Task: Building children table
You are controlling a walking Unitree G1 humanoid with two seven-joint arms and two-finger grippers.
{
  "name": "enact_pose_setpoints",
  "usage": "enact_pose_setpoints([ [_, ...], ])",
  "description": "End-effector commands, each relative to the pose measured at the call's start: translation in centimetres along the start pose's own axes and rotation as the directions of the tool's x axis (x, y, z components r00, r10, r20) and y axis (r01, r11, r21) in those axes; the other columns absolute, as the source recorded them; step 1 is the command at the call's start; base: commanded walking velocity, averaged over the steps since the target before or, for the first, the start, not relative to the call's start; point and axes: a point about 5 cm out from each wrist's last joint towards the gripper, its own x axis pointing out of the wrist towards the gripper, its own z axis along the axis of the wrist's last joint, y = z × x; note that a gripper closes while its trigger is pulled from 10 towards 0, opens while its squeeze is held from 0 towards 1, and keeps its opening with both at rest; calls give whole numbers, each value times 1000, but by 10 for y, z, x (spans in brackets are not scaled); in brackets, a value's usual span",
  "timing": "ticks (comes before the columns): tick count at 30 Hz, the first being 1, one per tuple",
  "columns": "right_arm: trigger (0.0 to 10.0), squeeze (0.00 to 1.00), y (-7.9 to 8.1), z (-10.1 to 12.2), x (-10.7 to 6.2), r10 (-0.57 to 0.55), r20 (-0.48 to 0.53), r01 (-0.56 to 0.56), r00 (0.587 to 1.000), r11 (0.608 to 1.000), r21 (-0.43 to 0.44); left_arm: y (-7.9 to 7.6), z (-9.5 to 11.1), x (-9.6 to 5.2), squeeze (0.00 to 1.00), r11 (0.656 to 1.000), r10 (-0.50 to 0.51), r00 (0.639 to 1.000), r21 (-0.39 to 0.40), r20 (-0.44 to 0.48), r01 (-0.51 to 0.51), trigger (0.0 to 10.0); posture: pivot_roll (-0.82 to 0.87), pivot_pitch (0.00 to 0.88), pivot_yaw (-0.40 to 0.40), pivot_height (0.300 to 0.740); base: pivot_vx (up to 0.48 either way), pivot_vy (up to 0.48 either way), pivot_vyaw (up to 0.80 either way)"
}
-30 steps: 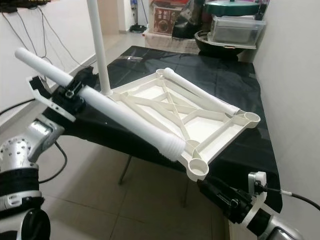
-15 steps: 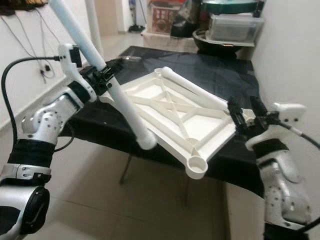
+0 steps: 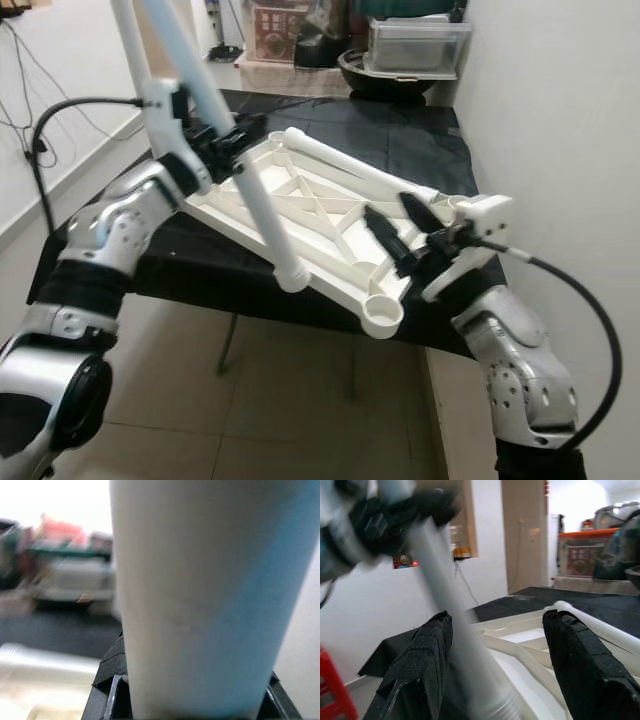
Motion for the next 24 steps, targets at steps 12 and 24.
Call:
enact_pose_setpoints([
  [12,10000,0,25,1,11,158,-42,-159,986,987,-23,-10,16,22,0,995,-90,994,43,-64,92,10000,92,0,-28,740,0,0,-234],
  [24,10000,0,28,-9,30,186,-158,-203,970,974,-102,-26,6,40,0,972,-221,966,52,-134,230,10000,95,0,-27,740,0,0,0],
])
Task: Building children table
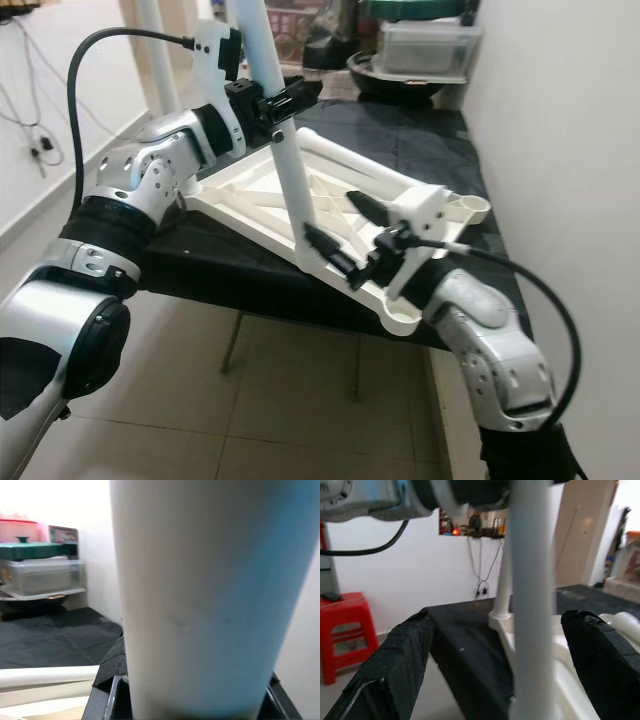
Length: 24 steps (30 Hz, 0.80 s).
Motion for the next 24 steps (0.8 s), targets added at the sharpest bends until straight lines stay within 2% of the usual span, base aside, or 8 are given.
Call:
enact_pose_setpoints([
  [1,10000,0,0,-3,4,6,-29,-6,1000,1000,2,-4,8,5,0,999,-26,1000,38,5,26,10000,95,0,-27,740,0,0,0],
  [3,10000,0,2,-15,12,4,-83,-1,997,999,34,-12,7,14,0,999,-43,999,28,13,43,10000,88,0,-19,740,0,0,0],
  [13,10000,0,-3,-43,25,-86,-160,99,983,992,78,-23,-6,21,0,997,-79,997,17,-6,79,10000,95,0,-19,740,0,0,0],
  [18,10000,0,-12,-40,26,-129,-152,142,980,987,72,-24,-10,22,0,994,-96,995,42,-23,97,10000,97,0,-21,740,0,0,0],
  [24,10000,0,-18,-35,24,-166,-131,176,977,982,70,-23,-12,22,0,994,-98,995,35,-27,99,10000,94,0,-22,740,0,0,0],
])
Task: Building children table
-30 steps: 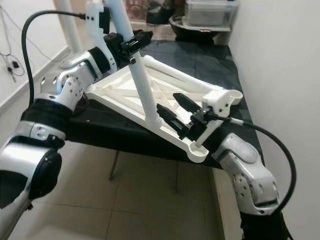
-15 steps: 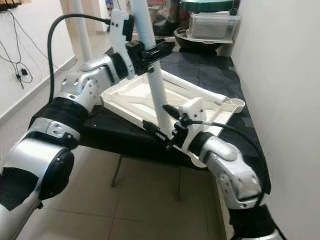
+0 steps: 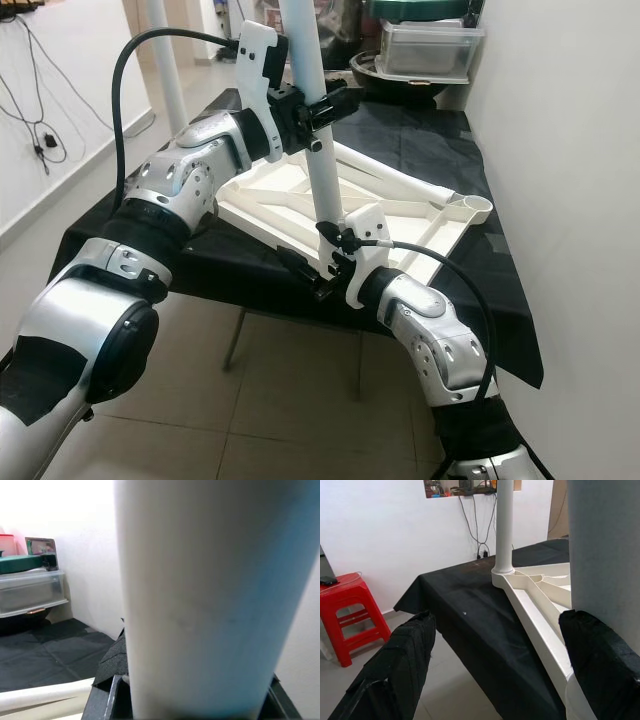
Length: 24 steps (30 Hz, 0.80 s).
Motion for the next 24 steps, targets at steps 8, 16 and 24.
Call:
enact_pose_setpoints([
  [8,10000,0,-15,13,-16,-14,30,15,999,1000,-27,-2,-9,1,0,999,-34,998,25,-51,35,10000,96,0,-23,740,0,0,0],
  [16,10000,0,-16,11,-31,45,-9,-46,999,998,-41,4,-12,-6,0,996,-20,997,90,-74,26,10000,96,0,-25,740,0,0,0],
  [24,10000,0,-21,13,-36,24,-7,-25,1000,998,-51,7,-14,-10,0,993,-1,997,118,-79,10,10000,97,0,-25,740,0,0,0],
])
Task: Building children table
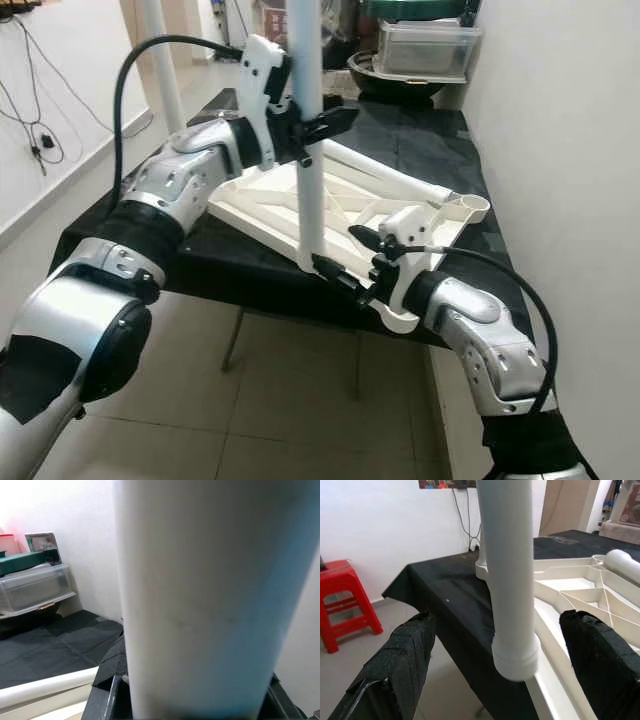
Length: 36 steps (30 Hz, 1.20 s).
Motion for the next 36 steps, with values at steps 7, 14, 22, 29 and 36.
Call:
enact_pose_setpoints([
  [7,10000,0,5,3,19,-20,37,19,999,1000,25,-15,-7,11,0,998,-36,999,-49,10,36,10000,96,0,-24,740,0,0,0],
  [14,10000,0,5,4,25,-37,51,34,998,999,41,-18,-6,15,0,997,-33,999,-74,21,34,10000,96,0,-25,740,0,0,0],
  [22,10000,0,0,2,42,-149,62,144,987,987,72,-19,-3,22,0,993,-7,999,-116,36,11,10000,95,0,-23,740,0,0,0],
  [29,10000,0,2,2,48,-151,62,147,987,986,75,-19,-3,24,0,993,0,999,-121,36,4,10000,97,0,-25,740,0,0,0],
  [36,10000,0,7,0,62,-152,41,149,988,987,65,-23,0,30,0,991,5,1000,-133,29,-1,10000,97,0,-19,740,0,0,0],
])
